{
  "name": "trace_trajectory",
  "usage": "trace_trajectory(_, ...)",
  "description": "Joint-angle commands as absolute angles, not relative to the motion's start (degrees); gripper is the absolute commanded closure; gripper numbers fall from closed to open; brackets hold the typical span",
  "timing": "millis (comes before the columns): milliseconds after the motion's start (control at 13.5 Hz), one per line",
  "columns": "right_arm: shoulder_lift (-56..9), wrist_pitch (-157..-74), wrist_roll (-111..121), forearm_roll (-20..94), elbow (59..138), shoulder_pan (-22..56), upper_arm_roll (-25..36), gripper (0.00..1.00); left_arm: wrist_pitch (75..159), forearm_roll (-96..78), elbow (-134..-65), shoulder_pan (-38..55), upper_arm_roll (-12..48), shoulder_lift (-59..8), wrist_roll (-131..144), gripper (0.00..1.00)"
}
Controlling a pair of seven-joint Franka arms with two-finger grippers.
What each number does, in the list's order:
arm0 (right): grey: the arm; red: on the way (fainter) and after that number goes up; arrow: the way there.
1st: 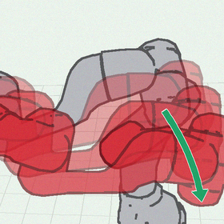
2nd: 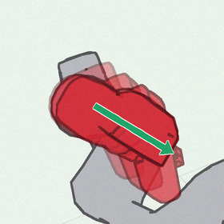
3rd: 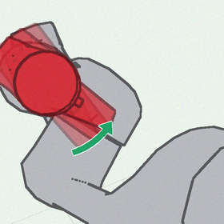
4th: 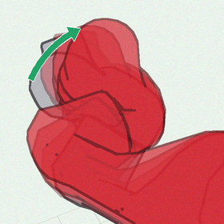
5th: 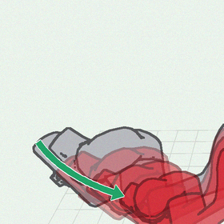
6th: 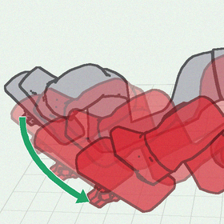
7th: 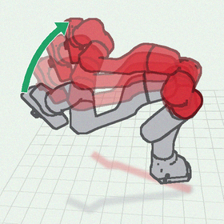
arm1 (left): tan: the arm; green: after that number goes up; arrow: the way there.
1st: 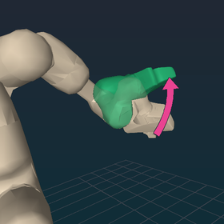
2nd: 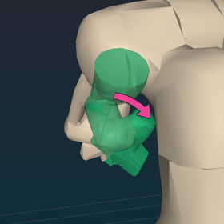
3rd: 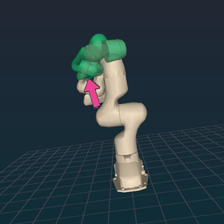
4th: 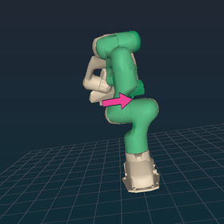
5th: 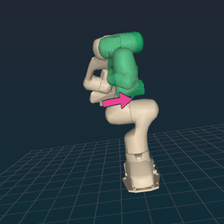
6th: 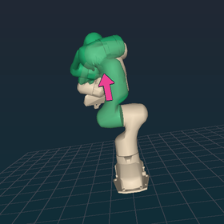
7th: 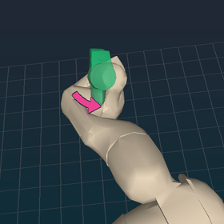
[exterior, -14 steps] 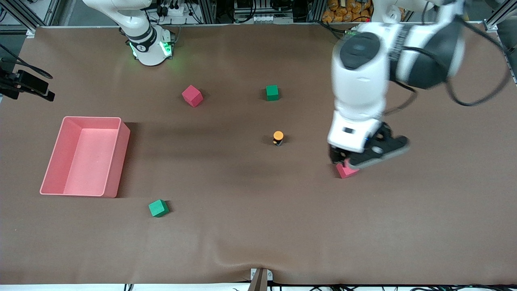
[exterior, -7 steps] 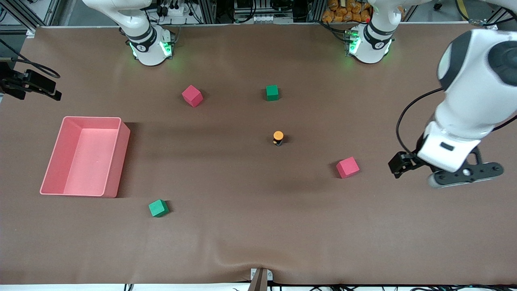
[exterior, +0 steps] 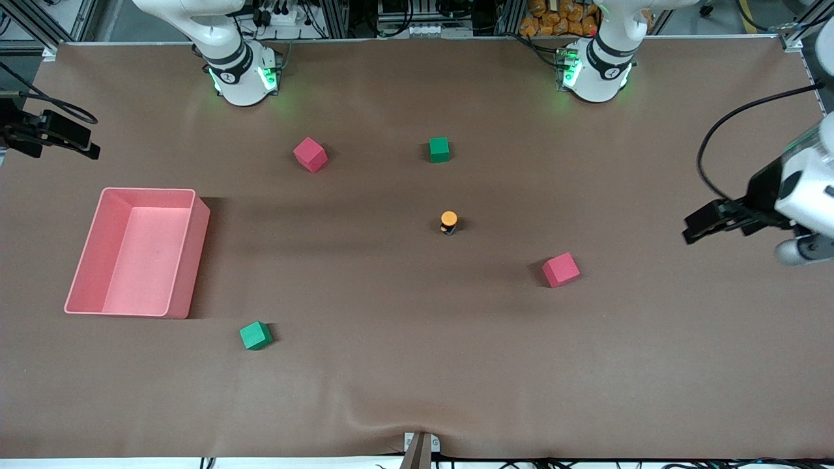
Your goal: Place and upright button with both arms
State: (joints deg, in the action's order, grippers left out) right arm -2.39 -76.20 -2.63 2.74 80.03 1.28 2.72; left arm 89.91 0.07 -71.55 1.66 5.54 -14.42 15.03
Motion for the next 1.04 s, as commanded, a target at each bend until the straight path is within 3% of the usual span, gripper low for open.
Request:
trace_trajectory(0, -2.37, -74.97, -2.64, 3.07, 78.84, 1.23, 2.64, 0.0, 85.54, -0.88, -73.3, 3.07, 1.6, -9.86, 9.68, 0.0)
trace_trajectory(296, -2.37, -74.88, -2.64, 3.08, 78.84, 1.32, 2.55, 0.0, 77.01, -0.97, -75.58, 3.87, -2.63, -3.27, 2.38, 0.0)
trace_trajectory(519, -2.29, -74.53, -2.64, 2.37, 78.92, 0.97, 2.9, 0.0, 74.79, -1.05, -81.89, 3.43, -2.99, 2.62, 0.19, 0.0)
trace_trajectory(815, -2.29, -73.3, 0.43, 2.11, 78.84, 0.79, 3.25, 0.0, 79.88, -0.88, -81.65, 3.87, -10.18, -1.22, -9.72, 0.0)
trace_trajectory(963, -2.29, -72.77, 0.62, 2.02, 78.84, 0.62, 3.34, 0.0, 80.33, -0.44, -81.82, 3.96, -10.9, -1.67, -11.17, 0.0)
